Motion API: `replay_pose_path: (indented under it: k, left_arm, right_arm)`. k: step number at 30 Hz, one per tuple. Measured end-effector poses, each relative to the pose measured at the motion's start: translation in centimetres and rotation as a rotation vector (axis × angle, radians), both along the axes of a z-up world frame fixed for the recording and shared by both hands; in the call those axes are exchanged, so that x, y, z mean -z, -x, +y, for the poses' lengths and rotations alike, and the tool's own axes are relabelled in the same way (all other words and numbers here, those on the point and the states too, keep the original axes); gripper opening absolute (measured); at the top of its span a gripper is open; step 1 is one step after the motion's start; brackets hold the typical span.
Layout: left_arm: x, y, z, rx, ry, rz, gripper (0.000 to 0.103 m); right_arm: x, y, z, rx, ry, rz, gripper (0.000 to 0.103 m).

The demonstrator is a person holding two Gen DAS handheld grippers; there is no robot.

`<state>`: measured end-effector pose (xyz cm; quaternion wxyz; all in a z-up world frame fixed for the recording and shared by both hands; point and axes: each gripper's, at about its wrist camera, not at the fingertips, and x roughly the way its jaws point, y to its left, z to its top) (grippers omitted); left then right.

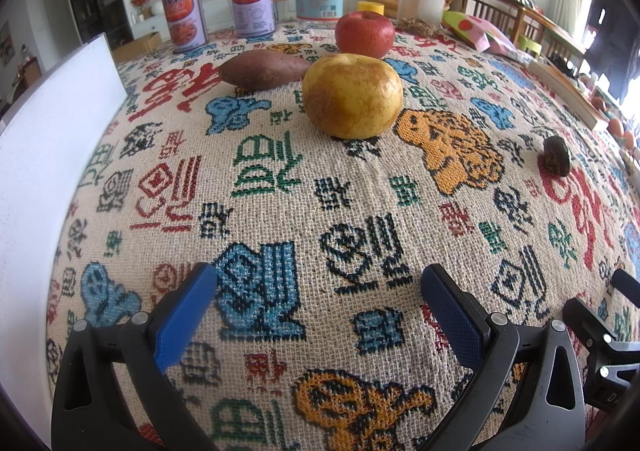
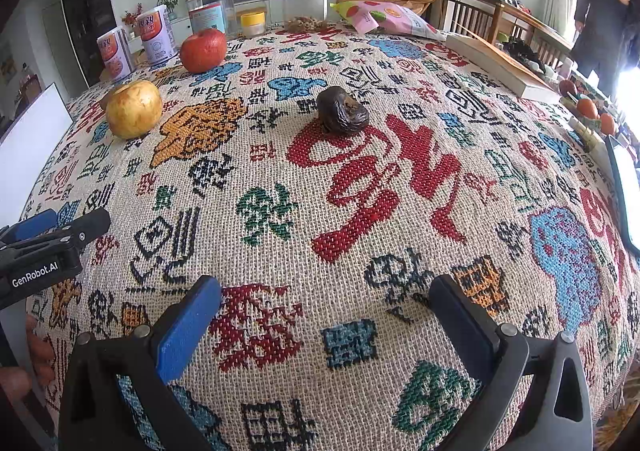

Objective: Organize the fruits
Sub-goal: 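Grasp the yellow apple with the left tool while the right tool grasps the brown round fruit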

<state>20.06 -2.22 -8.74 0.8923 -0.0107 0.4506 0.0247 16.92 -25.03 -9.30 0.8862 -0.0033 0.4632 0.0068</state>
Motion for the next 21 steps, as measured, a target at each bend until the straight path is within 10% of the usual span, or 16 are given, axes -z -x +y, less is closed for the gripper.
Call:
replay_pose_path:
  k: [7, 14, 19, 20, 21]
  left_arm:
    - [-0.5, 1.2, 0.7, 0.176, 0.036, 0.06, 0.101]
    - [-4.7, -4.3, 1.4, 0.174, 0.254, -0.088, 0.102]
    - [-2.1, -10.3, -0.9, 0.134, 0.159, -0.014, 0.1]
    - [-1.8, -10.5, -1.2, 0.128, 0.134, -0.018, 0.097]
    - [-1.6, -10.4, -1.2, 0.11, 0.091, -0.026, 0.071]
  right_arm:
    - [0.0, 0.0, 0.0, 0.0, 0.0, 0.0, 0.103]
    - [0.0, 0.0, 0.0, 0.0, -0.001, 0.0, 0.103]
    - [-0.2, 0.1, -0.5, 0.006, -0.038, -0.011, 0.103]
    - [-0.4, 0.2, -1.2, 0.017, -0.091, -0.027, 0.103]
    - [-0.8, 0.4, -2.4, 0.036, -0.162, -0.047, 0.103]
